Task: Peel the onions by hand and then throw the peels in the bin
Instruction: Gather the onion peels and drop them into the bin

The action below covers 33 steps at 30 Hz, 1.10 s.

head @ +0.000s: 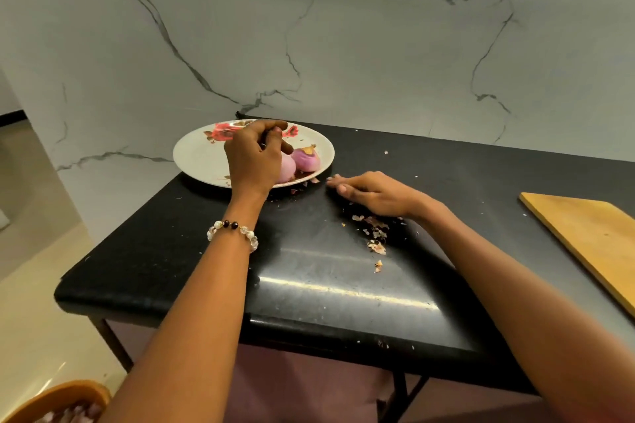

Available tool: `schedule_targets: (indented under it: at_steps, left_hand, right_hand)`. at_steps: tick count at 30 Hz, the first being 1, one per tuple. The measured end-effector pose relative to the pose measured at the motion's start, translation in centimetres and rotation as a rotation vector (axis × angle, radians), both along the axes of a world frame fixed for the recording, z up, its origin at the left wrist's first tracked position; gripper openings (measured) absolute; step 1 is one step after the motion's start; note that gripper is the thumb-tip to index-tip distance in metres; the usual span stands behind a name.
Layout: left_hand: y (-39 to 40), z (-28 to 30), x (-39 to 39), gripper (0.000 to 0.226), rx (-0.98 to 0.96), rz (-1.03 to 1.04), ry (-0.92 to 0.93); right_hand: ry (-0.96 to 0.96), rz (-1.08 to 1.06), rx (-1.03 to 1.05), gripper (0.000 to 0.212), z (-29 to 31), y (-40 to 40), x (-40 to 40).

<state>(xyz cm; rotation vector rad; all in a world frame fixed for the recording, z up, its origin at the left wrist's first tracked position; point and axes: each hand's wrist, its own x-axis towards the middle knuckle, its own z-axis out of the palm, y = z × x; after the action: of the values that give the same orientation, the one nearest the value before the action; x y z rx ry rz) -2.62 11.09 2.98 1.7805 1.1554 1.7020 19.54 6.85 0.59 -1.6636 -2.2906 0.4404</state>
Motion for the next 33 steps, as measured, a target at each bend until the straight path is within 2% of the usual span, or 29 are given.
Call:
schedule_targets:
  at_steps: [4,8,14,20,27,33]
  left_hand:
    - [-0.5,-0.1,0.0,0.020,0.036,0.002,0.051]
    - [-0.5,-0.3,-0.2,0.022,0.017,0.042,0.049]
    - [-0.2,-0.5,-0.4,0.022,-0.062,0.092,-0.024]
    - [-0.4,-0.3,-0.3,0.020,-0.074,0.080,-0.082]
    - [-0.8,-0.8,-0.7,0.022,-0.052,0.105,-0.061]
    - [-1.5,-1.3,-1.2,0.022,0.002,0.060,0.019]
  right_hand:
    - [-0.091,0.018,0.193,0.050,0.2,1.0,-2.1]
    - [-0.217,0.127,0.189,0.038,-0.6,1.6,-3.7]
    - [-0.240,0.107,0.137,0.040,0.5,0.8,-4.2]
    - [-0.107,0.152,0.321,0.028,1.8,-1.0,-4.7]
    - [-0.329,0.215,0.286,0.029,0.5,0.0,-8.2]
    - [-0.339,0.129,0.233,0.019,2.7,-3.1,-4.2]
